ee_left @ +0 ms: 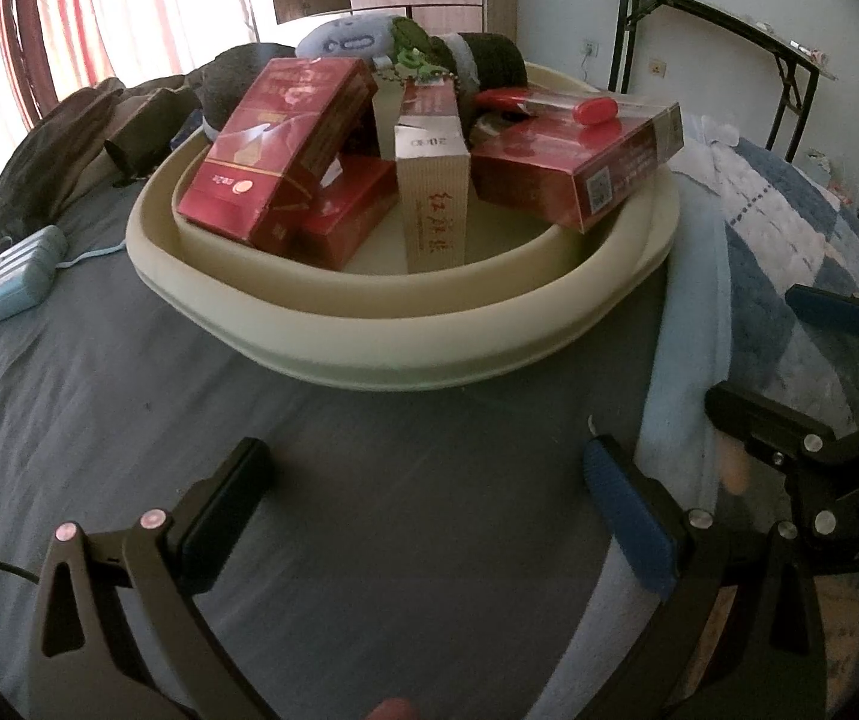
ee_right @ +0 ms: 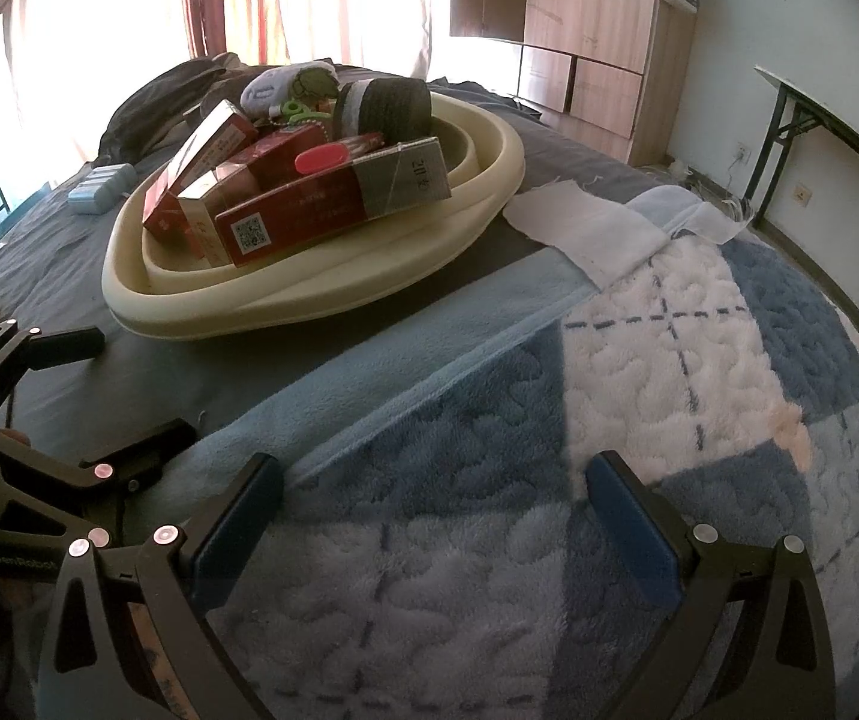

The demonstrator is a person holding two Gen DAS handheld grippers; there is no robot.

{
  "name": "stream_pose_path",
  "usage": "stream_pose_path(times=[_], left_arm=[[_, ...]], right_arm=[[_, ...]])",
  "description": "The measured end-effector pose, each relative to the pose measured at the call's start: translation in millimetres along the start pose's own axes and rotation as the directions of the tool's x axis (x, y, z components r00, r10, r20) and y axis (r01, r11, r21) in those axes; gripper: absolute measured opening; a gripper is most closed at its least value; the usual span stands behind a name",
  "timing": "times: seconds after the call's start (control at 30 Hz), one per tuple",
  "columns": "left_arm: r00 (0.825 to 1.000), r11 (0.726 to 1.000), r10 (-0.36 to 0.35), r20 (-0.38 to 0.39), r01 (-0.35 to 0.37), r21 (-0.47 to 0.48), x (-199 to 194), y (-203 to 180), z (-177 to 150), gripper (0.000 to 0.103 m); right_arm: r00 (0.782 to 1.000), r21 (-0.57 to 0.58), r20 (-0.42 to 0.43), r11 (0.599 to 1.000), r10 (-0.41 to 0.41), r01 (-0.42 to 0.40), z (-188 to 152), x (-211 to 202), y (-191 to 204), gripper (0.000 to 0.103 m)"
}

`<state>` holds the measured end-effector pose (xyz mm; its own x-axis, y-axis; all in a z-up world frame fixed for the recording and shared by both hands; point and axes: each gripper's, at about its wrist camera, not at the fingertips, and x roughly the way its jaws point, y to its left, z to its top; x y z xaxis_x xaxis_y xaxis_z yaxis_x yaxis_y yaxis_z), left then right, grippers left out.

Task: Organize rigid objects

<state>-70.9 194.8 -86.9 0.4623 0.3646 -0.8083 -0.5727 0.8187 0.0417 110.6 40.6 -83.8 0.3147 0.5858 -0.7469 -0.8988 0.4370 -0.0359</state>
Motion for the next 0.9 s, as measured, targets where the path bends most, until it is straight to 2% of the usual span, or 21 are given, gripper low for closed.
stream_pose_path(times=[0.9], left_arm=[[1.0, 1.0, 0.0, 0.0, 0.0, 0.0, -0.3, -0.1, 0.1, 0.103]], right_arm=[[1.0, 0.0, -0.001, 1.0, 0.001, -0.001, -0.1, -0.2, 0.0, 0.103]])
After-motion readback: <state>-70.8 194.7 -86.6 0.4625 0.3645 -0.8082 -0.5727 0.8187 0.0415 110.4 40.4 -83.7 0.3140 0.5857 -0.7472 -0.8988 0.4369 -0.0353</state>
